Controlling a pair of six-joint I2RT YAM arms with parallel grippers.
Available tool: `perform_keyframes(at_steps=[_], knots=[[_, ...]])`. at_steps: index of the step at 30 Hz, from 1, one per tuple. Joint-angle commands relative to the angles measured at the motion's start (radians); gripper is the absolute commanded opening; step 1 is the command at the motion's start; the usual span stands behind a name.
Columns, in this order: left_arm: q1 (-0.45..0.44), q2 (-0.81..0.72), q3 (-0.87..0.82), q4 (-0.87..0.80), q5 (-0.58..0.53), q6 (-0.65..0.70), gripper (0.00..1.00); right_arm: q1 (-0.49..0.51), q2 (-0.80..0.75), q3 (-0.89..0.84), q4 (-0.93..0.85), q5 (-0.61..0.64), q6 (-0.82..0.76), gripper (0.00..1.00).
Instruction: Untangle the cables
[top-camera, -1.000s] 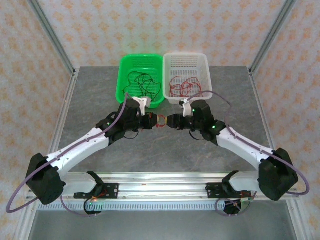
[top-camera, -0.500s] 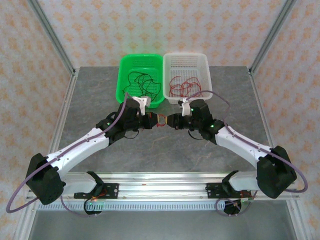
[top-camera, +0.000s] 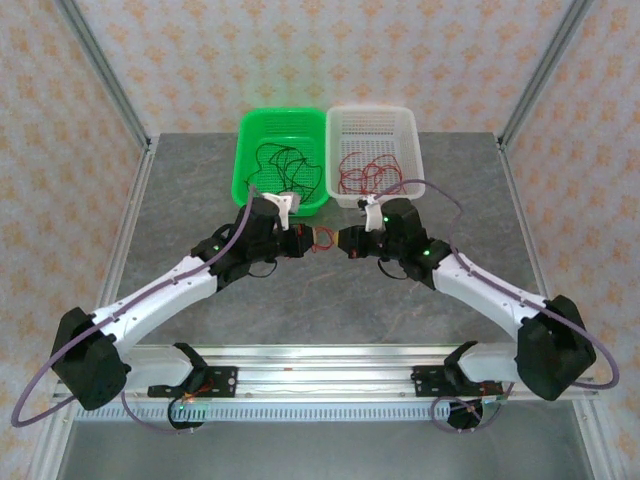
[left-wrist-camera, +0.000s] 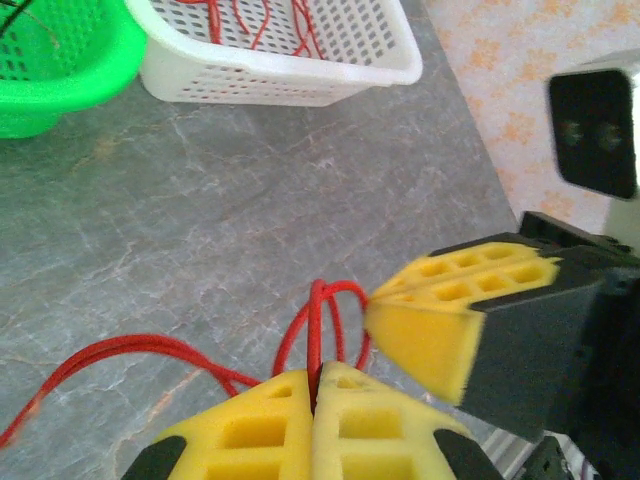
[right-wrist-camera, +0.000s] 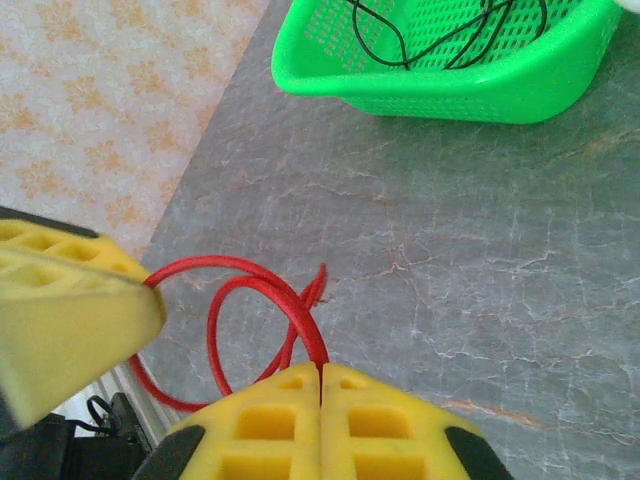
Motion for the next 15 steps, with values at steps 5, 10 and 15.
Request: perform_keyframes(at_steps=[5, 10, 15], knots=[[0.016, -0.027, 0.099, -0.154, -0.234, 0.043, 0.0, 0.005, -0.147, -0.062, -0.092, 0.074, -0.089, 0.0], [0.032, -0.018, 0.133, -0.217, -0.326, 0.064, 0.0, 0.003, -0.242, -0.109, -0.15, 0.176, -0.068, 0.0], [0.04, -0.014, 0.141, -0.229, -0.351, 0.068, 0.0, 0.002, -0.347, -0.143, -0.192, 0.359, -0.004, 0.0]])
